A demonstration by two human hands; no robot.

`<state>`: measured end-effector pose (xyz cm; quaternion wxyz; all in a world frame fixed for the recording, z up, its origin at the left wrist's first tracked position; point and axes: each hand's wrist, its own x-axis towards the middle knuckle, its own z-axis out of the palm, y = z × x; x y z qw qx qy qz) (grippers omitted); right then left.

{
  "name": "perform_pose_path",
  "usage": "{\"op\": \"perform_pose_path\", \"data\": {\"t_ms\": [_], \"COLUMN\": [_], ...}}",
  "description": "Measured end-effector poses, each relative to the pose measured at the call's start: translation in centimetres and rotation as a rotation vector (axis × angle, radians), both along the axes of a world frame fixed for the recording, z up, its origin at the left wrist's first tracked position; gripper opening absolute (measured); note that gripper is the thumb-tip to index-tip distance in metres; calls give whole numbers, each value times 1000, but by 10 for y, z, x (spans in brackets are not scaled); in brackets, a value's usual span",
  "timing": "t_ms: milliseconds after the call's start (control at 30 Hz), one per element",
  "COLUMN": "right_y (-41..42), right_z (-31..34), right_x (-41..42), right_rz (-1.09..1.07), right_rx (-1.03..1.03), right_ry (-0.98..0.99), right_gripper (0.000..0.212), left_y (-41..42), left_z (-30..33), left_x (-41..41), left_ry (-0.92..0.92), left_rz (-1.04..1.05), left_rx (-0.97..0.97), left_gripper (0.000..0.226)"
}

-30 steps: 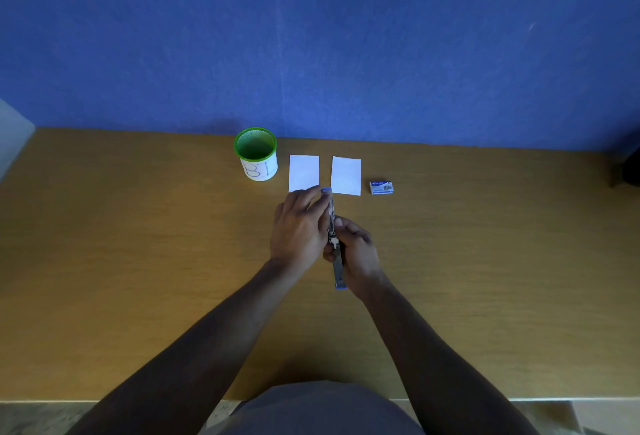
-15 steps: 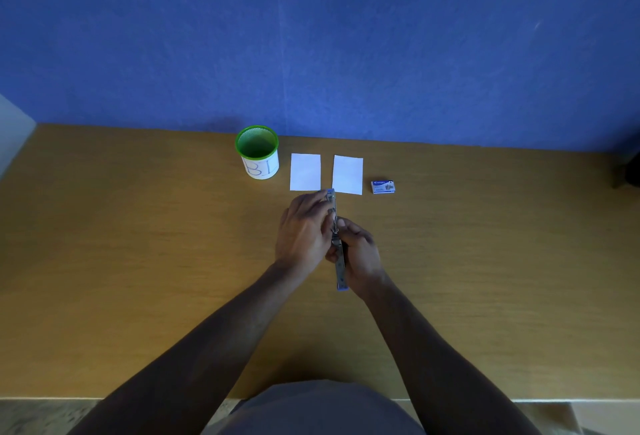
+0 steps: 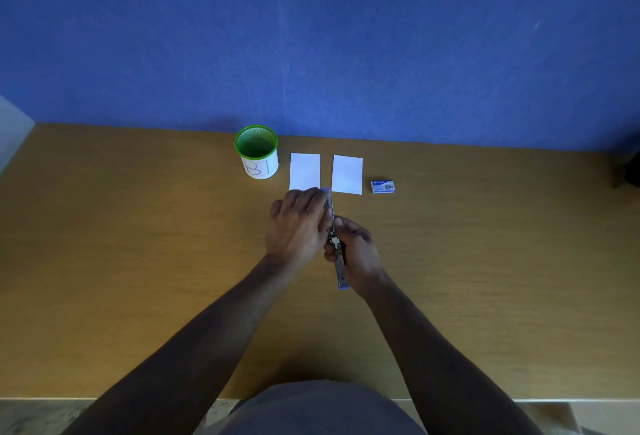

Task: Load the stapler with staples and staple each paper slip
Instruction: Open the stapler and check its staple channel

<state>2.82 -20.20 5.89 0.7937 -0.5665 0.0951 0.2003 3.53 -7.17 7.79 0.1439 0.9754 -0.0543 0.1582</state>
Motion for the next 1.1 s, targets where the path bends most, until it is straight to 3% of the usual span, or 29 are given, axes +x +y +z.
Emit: {"op": "perform_pose_path", "data": {"t_ms": [333, 467, 600, 700, 933, 1100], "right_y": [-2, 1, 2, 4, 5, 3], "right_z": [-2, -1, 1, 1, -3, -3], "right_x": [0, -2, -2, 1, 1, -1], "right_rz": [-14, -9, 10, 10, 4, 20], "right_rx": [6, 33, 51, 72, 14, -28], "right_ry": [21, 56, 59, 62, 22, -22], "right_gripper": [34, 32, 32, 34, 32, 32], "left_y": [2, 3, 4, 5, 5, -7], "left_z": [-3, -14, -19, -15, -11, -10], "left_x": [5, 0, -2, 0, -3, -2], "left_ry": [31, -16, -17, -18, -70, 72], "left_rz": [-72, -123, -152, -114, -42, 27], "left_rx": [-81, -78, -254, -354, -111, -394], "left_gripper": [34, 22, 16, 26, 29, 32]}}
